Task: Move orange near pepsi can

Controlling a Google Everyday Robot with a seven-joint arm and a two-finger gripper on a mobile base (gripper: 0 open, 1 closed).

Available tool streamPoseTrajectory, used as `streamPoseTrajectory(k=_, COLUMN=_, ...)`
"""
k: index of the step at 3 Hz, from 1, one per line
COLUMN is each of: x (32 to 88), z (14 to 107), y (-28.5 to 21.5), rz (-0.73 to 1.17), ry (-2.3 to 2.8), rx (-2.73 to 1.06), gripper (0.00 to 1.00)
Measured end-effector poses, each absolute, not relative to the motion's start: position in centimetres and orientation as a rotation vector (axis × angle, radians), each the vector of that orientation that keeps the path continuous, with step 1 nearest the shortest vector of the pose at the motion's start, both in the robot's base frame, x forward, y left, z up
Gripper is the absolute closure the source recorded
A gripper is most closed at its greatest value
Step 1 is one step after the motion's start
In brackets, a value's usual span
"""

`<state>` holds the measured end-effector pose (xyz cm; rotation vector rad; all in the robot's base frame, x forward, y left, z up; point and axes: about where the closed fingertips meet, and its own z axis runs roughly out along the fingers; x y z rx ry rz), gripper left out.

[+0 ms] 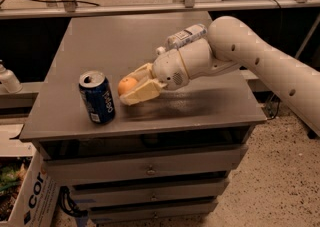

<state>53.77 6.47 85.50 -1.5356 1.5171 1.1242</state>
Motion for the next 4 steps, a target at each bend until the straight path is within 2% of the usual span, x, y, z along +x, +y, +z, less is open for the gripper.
streamPoseTrajectory(k=3, x=50.9, z=83.6, y=8.6, rz=1.133, ry=1.395, rx=-1.620, gripper=1.00)
streamPoseTrajectory(k=4, x=50.6, z=82.9, y=8.7, rz=1.107, ry=1.402, rx=-1.643, gripper=0.83)
